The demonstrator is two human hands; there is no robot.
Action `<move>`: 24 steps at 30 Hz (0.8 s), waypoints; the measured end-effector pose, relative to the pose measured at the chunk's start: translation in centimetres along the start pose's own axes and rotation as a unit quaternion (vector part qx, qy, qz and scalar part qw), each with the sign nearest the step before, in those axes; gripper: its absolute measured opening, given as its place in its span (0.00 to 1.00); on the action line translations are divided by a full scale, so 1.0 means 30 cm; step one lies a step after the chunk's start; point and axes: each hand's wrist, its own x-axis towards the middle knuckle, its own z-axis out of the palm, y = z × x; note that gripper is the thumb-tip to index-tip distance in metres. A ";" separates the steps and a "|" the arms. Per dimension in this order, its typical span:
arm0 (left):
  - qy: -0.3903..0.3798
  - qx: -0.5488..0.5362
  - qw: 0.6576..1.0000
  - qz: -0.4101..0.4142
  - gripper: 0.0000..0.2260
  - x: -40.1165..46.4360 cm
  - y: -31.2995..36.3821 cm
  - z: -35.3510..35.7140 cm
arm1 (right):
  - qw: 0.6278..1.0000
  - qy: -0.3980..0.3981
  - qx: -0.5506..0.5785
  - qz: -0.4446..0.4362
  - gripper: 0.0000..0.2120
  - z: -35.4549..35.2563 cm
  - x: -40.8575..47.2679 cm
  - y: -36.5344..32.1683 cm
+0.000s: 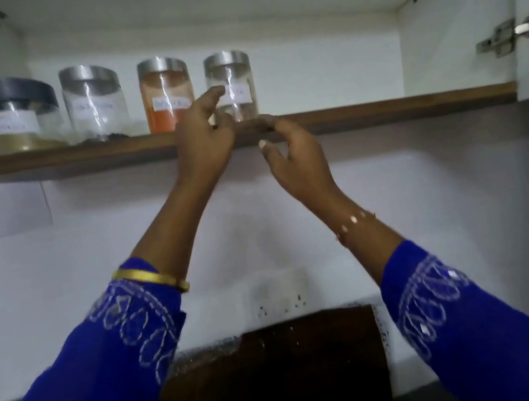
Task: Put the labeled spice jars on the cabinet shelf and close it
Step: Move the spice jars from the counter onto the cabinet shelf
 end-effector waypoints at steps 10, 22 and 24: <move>-0.055 -0.087 0.990 -0.102 0.16 -0.738 -0.076 0.142 | 0.986 -0.035 -0.055 0.155 0.20 -0.116 -0.709 0.127; -0.211 -0.151 0.933 -0.250 0.17 -1.324 -0.035 0.303 | 0.905 -0.035 -0.107 0.410 0.20 -0.372 -1.283 0.221; -0.245 -0.147 0.923 -0.257 0.15 -1.400 -0.011 0.328 | 0.891 -0.040 -0.137 0.432 0.19 -0.431 -1.353 0.229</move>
